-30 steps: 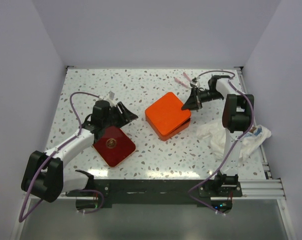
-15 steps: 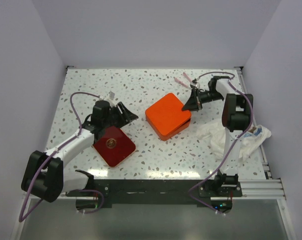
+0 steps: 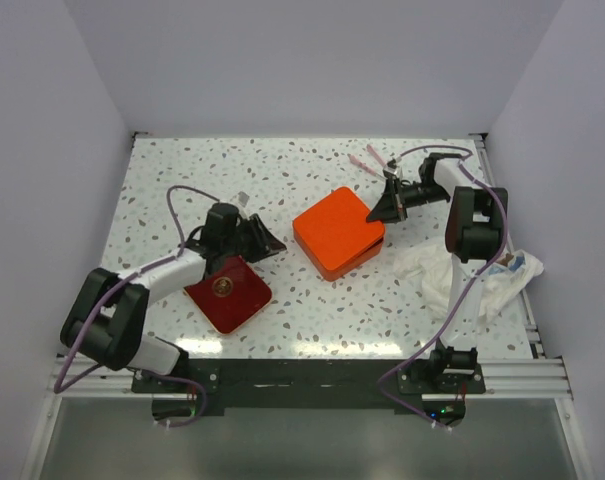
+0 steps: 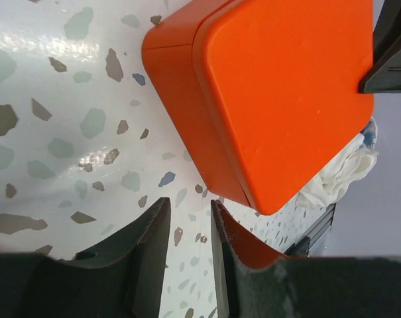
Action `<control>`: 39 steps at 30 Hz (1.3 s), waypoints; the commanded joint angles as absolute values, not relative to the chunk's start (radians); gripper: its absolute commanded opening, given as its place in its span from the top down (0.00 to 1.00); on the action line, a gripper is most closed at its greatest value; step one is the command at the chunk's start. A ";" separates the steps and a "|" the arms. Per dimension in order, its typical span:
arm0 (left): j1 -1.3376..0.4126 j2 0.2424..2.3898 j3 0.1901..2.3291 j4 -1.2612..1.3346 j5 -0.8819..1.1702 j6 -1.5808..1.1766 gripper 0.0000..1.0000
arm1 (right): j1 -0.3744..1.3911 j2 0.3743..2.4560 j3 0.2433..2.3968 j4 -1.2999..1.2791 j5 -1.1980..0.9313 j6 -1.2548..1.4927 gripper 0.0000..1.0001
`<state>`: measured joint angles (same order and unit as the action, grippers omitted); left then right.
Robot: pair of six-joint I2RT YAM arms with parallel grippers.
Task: Pack the cookies
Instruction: Close the box lid on the packing box.
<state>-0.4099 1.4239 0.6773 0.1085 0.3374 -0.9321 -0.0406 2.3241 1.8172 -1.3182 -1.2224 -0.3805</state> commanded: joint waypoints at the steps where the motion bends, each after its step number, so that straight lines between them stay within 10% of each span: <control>1: -0.466 1.512 0.770 0.141 0.341 -0.936 0.66 | -0.049 2.326 1.850 -1.342 -1.250 -0.403 0.96; 39: -0.545 1.743 0.986 0.034 0.310 -0.874 0.81 | -0.058 2.336 1.850 -1.341 -1.255 -0.403 0.93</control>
<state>-0.5400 1.7271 0.9333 0.0227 0.3096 -0.8974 -0.0528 2.3348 1.8194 -1.3228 -1.2251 -0.3866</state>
